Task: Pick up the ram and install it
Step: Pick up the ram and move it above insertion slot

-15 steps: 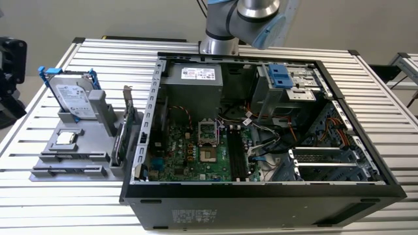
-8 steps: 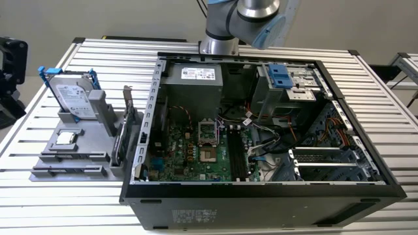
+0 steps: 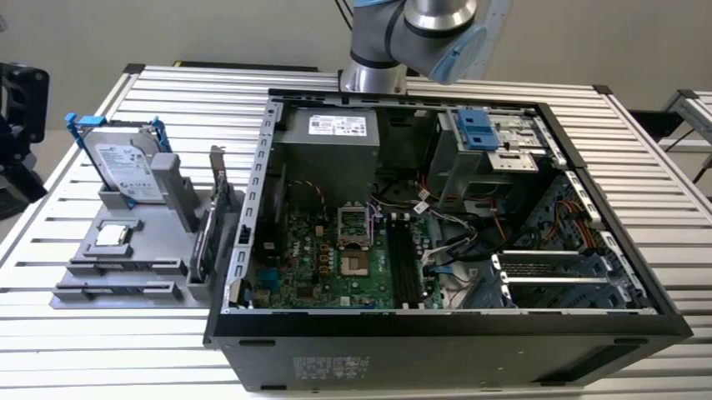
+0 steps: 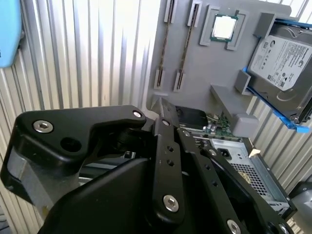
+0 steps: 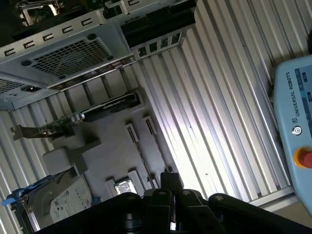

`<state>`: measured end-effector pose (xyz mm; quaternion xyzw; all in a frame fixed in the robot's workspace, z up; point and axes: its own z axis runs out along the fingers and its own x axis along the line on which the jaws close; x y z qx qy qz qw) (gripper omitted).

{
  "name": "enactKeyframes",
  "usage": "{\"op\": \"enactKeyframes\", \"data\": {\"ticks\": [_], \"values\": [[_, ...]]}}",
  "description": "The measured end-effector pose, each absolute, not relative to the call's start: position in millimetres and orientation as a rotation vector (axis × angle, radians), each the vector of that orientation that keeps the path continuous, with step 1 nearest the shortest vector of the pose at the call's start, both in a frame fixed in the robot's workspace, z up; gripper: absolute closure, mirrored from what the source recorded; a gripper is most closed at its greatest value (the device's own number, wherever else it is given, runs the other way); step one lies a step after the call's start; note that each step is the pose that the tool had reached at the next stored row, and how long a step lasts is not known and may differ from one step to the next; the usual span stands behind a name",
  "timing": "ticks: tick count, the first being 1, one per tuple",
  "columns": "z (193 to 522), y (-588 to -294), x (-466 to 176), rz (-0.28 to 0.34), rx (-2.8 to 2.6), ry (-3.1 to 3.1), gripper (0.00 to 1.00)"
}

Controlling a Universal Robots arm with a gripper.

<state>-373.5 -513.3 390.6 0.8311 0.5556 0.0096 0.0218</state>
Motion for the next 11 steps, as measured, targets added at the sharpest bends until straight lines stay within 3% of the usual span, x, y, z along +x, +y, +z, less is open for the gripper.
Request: {"op": "enactKeyframes", "data": {"ticks": [11], "values": [[390.2,-513.3,-373.5,0.032,2.512,1.815,1.0]]}}
